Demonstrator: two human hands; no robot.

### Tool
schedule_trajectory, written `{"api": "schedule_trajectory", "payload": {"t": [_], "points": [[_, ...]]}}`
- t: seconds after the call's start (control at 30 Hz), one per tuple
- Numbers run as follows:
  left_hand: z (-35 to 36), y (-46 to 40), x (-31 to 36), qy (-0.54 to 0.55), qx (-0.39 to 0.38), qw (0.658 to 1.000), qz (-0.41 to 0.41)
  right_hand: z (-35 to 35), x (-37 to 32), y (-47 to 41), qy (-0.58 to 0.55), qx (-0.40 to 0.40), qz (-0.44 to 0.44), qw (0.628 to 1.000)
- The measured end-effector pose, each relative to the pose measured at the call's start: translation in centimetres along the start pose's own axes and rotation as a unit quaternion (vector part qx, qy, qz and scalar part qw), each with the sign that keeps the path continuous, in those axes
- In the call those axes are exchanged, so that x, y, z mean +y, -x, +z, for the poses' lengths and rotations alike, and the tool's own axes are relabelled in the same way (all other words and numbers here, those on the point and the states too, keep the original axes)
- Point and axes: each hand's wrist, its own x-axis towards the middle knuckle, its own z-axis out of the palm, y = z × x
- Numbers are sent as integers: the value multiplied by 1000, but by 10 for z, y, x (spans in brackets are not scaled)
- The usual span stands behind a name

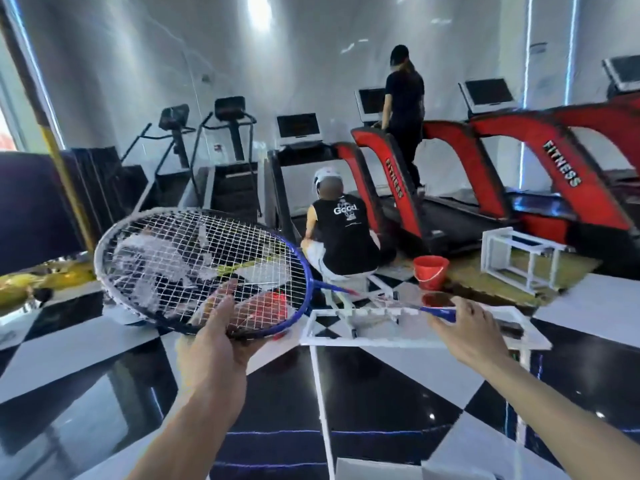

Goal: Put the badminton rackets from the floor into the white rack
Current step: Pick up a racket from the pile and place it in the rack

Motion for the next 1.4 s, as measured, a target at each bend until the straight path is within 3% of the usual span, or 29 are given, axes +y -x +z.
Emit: {"api": "schedule_trajectory", "payload": {"t": [0.17,0.3,0.43,0.5,0.93,1.1,1.4], "points": [[15,-25,-20,-69,43,995,65,35,12,-17,-25,-89,17,996],[29,-42,-41,-109,46,987,112,62,31,-15,177,-82,-38,980],[48,-51,-66,-186,8,960,211,64,33,-17,245,-109,-79,960],[56,-60,-80,-235,-4,947,219,59,35,-19,247,-137,-86,956],[52,-123,-188,-424,46,902,68,62,48,-11,230,-133,-121,956],[48,-135,-198,-490,-4,870,57,64,49,-9,209,-135,-128,960],[38,-120,-197,-558,-28,829,6,56,54,-10,177,-144,-167,959]]}}
